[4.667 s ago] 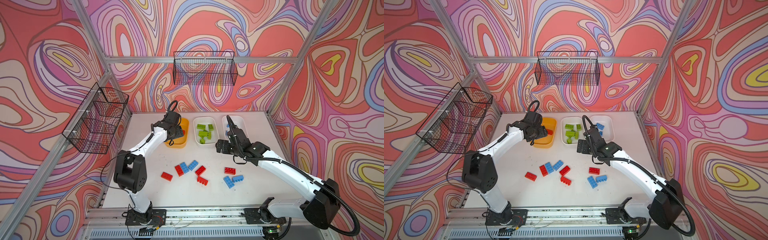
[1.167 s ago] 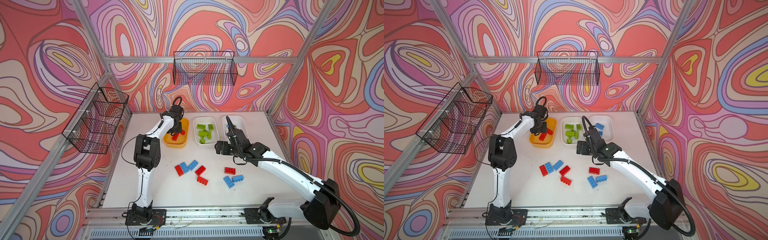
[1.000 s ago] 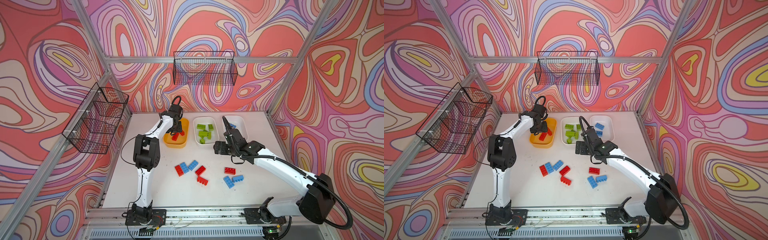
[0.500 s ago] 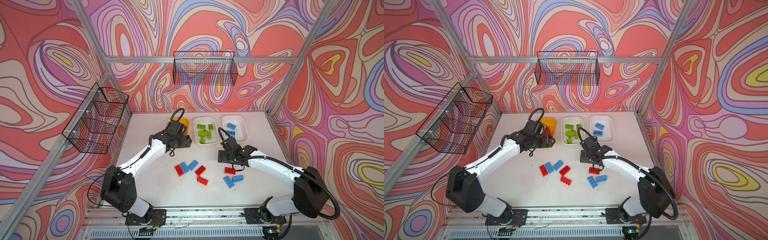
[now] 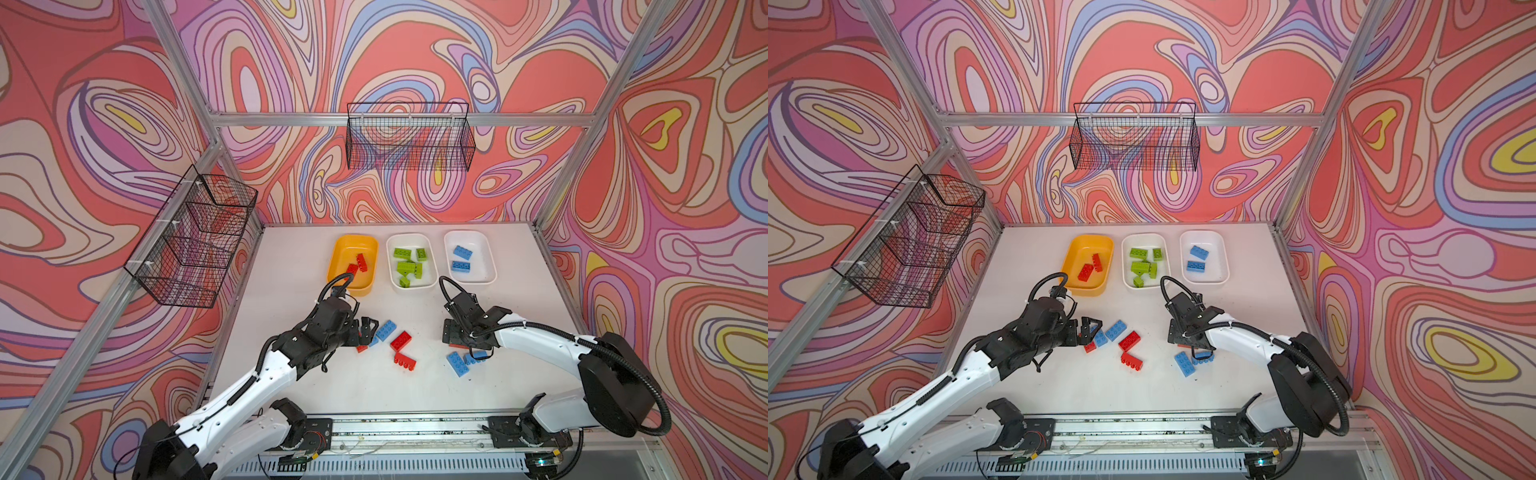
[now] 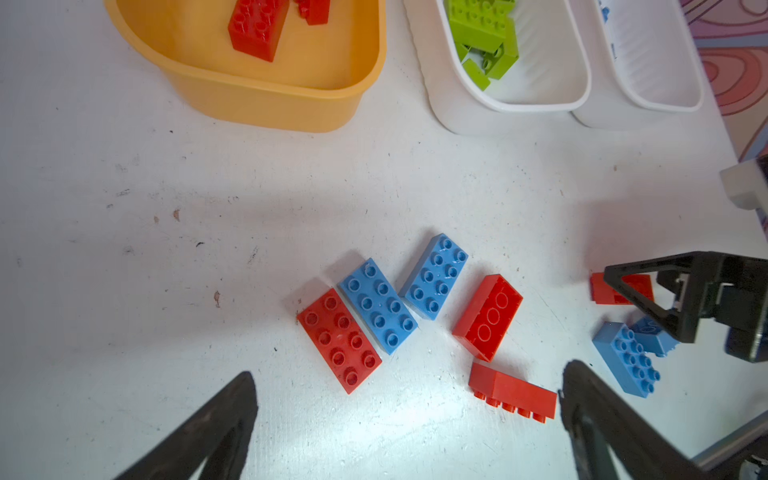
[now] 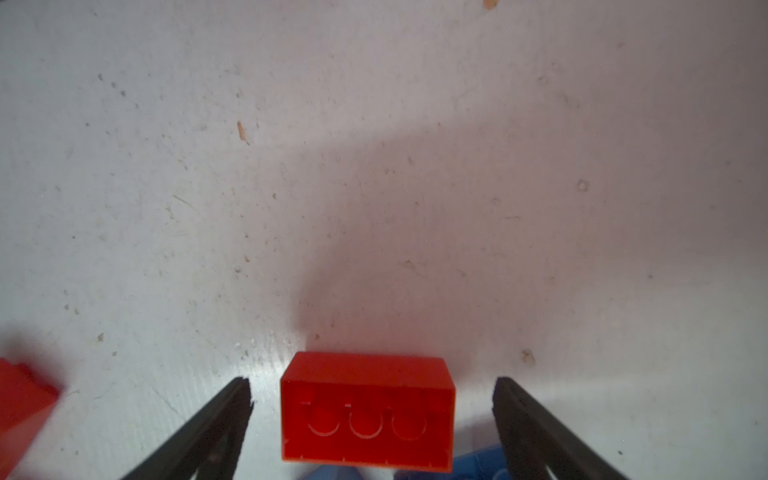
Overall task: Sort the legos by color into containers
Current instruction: 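Grasp a red brick with the right gripper while the left gripper returns to the pile, then carry the red brick with the right gripper and drop it into the yellow tub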
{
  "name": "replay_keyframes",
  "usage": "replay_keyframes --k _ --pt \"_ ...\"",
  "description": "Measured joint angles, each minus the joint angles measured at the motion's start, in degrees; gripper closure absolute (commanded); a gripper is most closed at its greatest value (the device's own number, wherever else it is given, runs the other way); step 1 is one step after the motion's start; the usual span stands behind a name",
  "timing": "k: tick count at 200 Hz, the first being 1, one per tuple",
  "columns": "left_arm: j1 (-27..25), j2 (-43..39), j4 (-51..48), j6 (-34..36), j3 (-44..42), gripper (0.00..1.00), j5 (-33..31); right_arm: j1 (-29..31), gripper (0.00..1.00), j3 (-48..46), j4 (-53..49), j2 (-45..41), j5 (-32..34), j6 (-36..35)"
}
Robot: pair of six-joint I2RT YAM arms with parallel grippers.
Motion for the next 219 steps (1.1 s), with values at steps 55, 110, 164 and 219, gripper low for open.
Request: replay_keyframes --k 55,110,164,219 --pt "0.00 -4.98 -2.16 -0.55 -1.51 0.00 -0.15 0.02 0.20 -1.75 2.19 0.00 -1.53 0.90" --pt "0.00 -4.96 -2.40 -1.42 -2.40 0.00 -0.02 0.04 0.55 -1.68 3.69 1.18 -1.86 0.57" --pt "0.00 -1.99 -2.36 -1.40 -2.43 0.00 -0.31 0.07 0.59 0.72 4.13 3.37 -3.13 -0.52" --pt "0.00 1.42 -1.36 -1.42 -2.43 0.00 -1.33 0.07 0.61 7.96 4.83 3.67 -7.02 -2.25"
